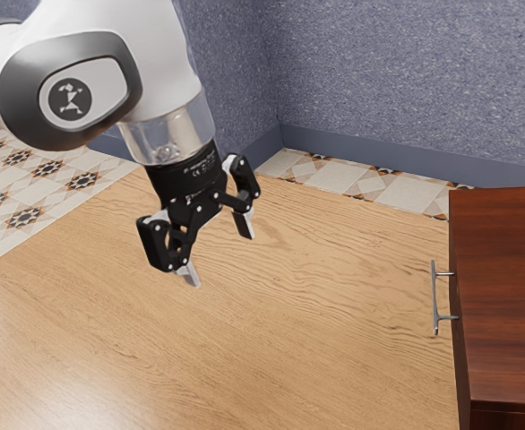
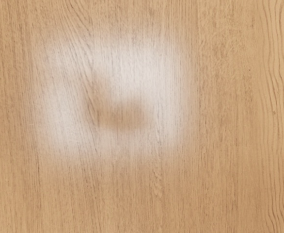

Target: Pull the drawer handle with one arm to open the drawer

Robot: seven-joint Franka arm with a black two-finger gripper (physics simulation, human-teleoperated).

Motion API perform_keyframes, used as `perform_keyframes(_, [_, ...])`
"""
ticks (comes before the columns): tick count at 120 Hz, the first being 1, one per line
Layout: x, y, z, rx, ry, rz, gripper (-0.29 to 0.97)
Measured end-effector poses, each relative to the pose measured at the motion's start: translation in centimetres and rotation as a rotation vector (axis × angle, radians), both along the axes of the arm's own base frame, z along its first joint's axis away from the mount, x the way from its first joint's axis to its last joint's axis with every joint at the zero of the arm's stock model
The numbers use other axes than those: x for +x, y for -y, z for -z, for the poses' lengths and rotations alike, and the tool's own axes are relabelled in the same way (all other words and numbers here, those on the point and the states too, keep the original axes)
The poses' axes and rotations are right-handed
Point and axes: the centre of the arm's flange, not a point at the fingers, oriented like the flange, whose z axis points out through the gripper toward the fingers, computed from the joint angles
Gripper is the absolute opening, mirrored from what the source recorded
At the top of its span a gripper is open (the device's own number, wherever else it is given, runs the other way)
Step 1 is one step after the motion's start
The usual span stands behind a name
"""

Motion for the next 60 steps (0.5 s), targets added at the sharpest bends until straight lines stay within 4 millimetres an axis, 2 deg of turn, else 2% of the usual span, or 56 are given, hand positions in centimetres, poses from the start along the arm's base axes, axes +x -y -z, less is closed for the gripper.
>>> perform_keyframes(18, [0.0,0.8,0.1,0.000,0.001,0.014,0.68])
perform_keyframes(31, [-0.1,3.2,0.0,0.005,-0.001,0.058,0.68])
perform_keyframes(38, [-0.9,6.0,0.1,0.011,-0.018,0.118,0.68])
perform_keyframes(44, [-0.6,7.5,0.9,0.018,-0.032,0.151,0.68])
perform_keyframes(60, [0.5,9.1,2.3,0.028,-0.013,0.189,0.68])
